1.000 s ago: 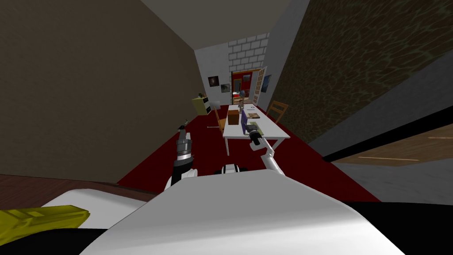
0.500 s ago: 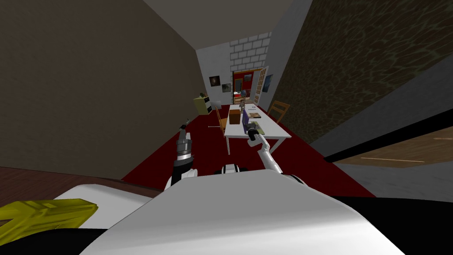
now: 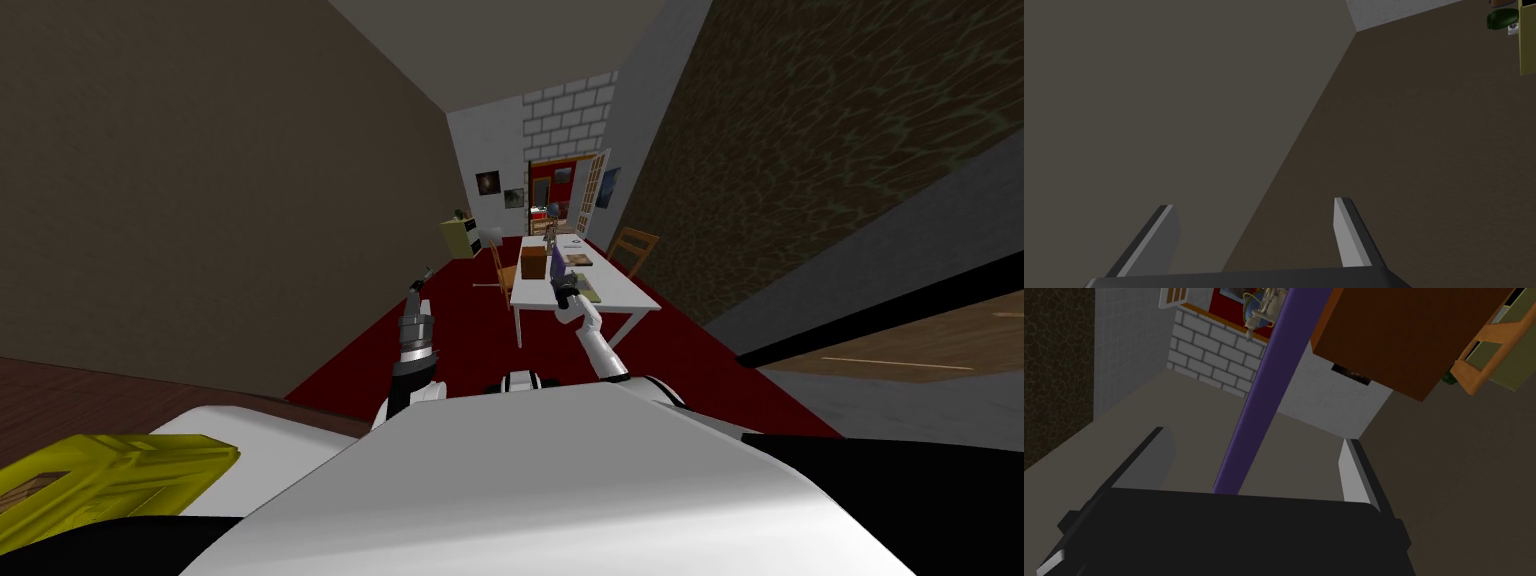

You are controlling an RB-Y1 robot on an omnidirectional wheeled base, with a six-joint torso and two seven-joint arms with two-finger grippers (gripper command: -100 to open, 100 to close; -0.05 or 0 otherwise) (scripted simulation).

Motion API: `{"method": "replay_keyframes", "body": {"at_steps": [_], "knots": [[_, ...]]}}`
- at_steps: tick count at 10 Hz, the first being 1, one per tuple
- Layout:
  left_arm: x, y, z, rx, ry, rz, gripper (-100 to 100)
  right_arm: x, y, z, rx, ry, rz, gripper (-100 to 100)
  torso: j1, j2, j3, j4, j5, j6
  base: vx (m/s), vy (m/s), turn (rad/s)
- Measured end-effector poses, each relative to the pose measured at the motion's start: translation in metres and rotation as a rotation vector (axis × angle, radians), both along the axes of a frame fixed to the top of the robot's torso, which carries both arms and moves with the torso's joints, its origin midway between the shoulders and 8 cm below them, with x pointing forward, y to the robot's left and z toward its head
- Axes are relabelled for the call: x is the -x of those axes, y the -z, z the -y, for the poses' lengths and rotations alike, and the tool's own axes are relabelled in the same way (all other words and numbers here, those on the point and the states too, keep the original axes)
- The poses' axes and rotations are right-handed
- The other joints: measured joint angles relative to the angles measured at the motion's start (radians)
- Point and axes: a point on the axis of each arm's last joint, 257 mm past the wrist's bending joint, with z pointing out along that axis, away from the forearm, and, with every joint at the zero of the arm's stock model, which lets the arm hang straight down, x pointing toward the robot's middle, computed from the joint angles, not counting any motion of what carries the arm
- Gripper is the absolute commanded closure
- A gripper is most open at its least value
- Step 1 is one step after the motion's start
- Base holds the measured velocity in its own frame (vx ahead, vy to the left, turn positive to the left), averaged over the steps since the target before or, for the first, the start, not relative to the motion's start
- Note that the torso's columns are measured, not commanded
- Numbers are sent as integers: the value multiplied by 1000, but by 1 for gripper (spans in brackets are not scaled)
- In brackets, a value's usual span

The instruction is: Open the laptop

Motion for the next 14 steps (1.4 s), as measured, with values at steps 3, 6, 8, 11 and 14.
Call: {"method": "replay_keyframes", "body": {"at_steps": [3, 6, 8, 11, 14], "knots": [[0, 0, 0, 0, 0, 0, 0, -12, -1, 6, 101, 40, -43, -100, 0, -1, 0, 0, 0, 0, -26, 22, 24], [0, 0, 0, 0, 0, 0, 0, -24, -8, 18, 231, 94, -92, -100, 0, 0, 0, 0, 0, 0, -35, 28, 25], [0, 0, 0, 0, 0, 0, 0, -28, -15, 27, 302, 126, -116, -100, -1, -1, 0, 0, 0, 0, -25, 22, 17], [0, 0, 0, 0, 0, 0, 0, -33, -18, 40, 349, 141, -129, -100, 2, -2, -1, -1, 0, 0, 29, 83, -44], [0, 0, 0, 0, 0, 0, 0, -38, -8, 68, 348, 112, -124, -100, -6, 2, 1, 1, -2, 0, 2, 20, -36]]}}
